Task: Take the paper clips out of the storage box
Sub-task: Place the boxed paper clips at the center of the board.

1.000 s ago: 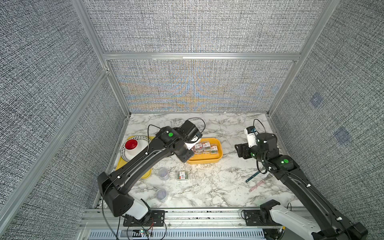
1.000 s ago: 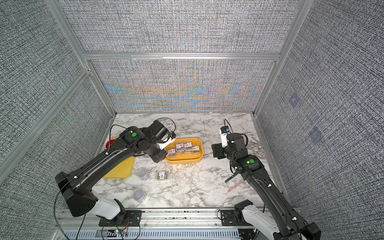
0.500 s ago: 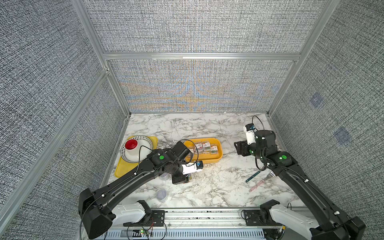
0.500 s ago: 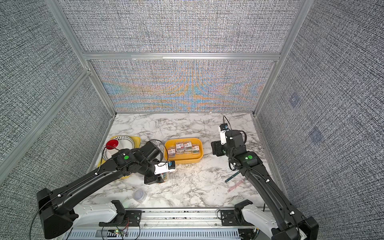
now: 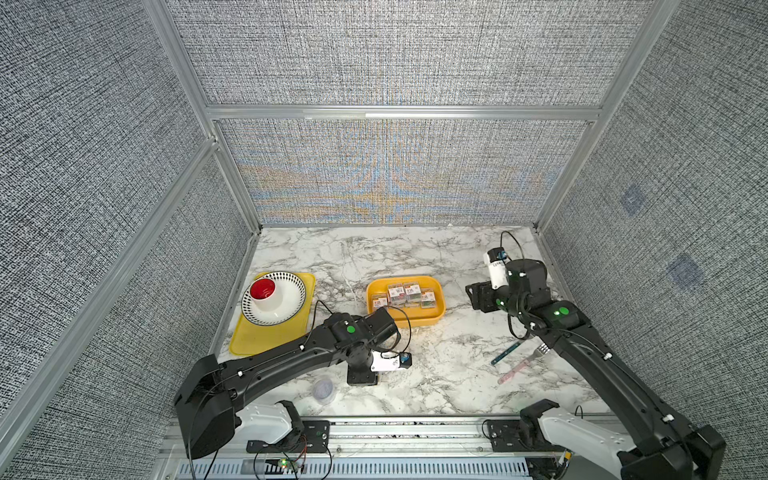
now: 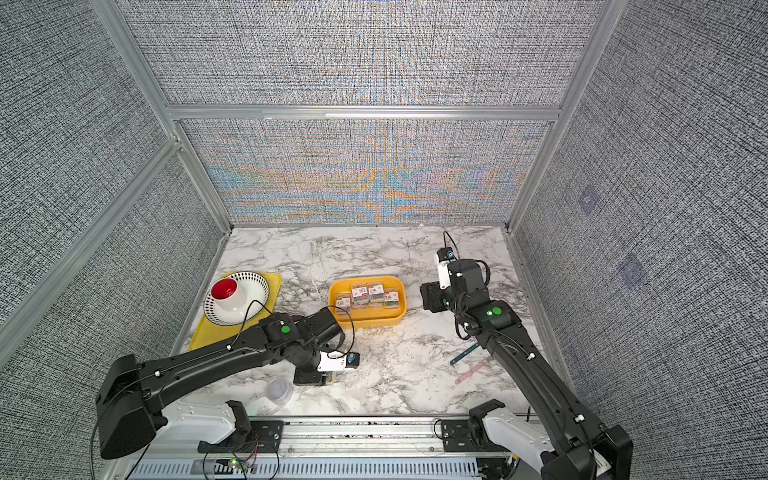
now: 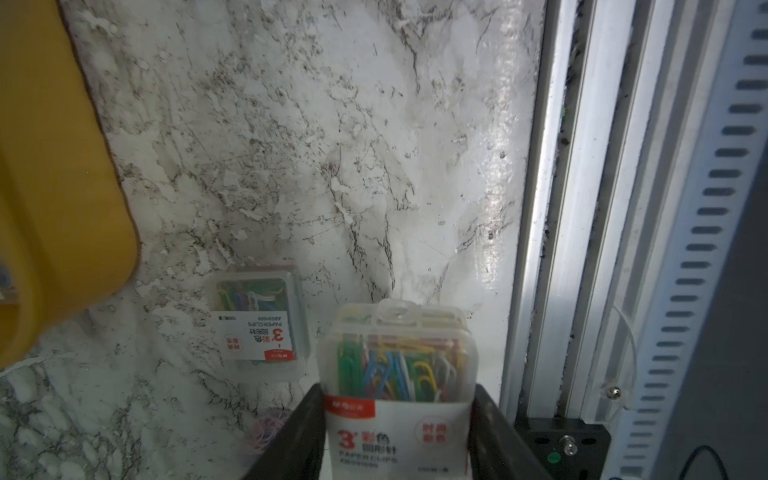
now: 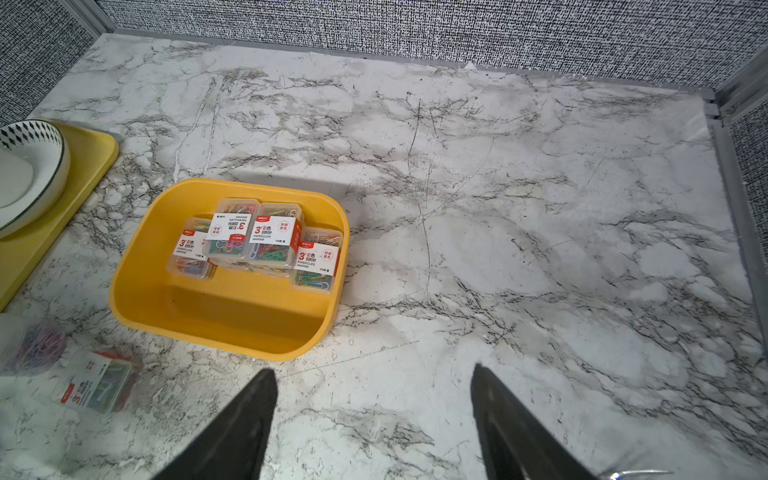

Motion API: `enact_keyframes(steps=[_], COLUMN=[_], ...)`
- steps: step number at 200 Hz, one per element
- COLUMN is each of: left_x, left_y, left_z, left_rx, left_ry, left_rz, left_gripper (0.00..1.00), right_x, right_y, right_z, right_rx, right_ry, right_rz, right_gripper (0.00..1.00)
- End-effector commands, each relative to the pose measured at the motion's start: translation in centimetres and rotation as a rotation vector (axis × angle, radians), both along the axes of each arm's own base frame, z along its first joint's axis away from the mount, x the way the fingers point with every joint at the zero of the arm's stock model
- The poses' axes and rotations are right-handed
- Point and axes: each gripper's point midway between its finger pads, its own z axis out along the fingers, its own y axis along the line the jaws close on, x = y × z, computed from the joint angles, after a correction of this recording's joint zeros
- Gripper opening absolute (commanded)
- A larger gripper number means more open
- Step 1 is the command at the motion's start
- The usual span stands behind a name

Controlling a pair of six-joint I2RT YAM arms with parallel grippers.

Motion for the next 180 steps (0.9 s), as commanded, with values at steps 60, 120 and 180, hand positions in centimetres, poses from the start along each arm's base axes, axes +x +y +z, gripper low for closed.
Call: enact_keyframes(steps=[60, 120, 180], left_x=[1.4, 1.4, 0.3], left_y=[-0.9, -0.1, 0.5], left_z=[-4.0, -4.8, -5.6], left_rx=[0.044, 0.106, 0.105], left_ry=[-0.054, -0.051, -0.035], left_rz=[0.018, 0.082, 0.111], left_gripper=[0.46, 0.46, 0.46], right_x=[0.6, 0.8, 1.1], right_y=[0.2, 0.2, 0.3], right_z=[0.5, 0.4, -0.1], right_rx=[0.012, 0.009, 0.007], right_ry=[-0.028, -0.027, -0.018], right_rz=[-0.007, -0.006, -0.004], right_gripper=[0.77, 0.77, 0.77])
